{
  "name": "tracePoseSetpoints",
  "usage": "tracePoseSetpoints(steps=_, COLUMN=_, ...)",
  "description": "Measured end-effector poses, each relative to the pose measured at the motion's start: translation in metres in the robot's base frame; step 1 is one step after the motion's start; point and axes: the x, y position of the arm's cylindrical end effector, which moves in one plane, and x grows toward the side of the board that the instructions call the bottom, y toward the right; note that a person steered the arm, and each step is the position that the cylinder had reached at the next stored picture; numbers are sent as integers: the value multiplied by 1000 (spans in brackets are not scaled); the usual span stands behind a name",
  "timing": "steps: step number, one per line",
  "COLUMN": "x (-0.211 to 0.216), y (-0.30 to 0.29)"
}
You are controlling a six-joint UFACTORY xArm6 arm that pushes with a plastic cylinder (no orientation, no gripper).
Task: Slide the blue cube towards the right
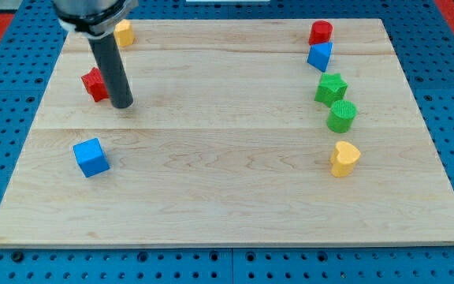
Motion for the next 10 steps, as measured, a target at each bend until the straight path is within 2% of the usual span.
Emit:
tracePoseSetpoints(steps=2, x=64, y=-71)
tracePoseSetpoints(steps=3, x=89, y=-40)
tracePoseSetpoints(steps=5, x=92, y=52)
tracePoseSetpoints(steps=10, x=150, y=86)
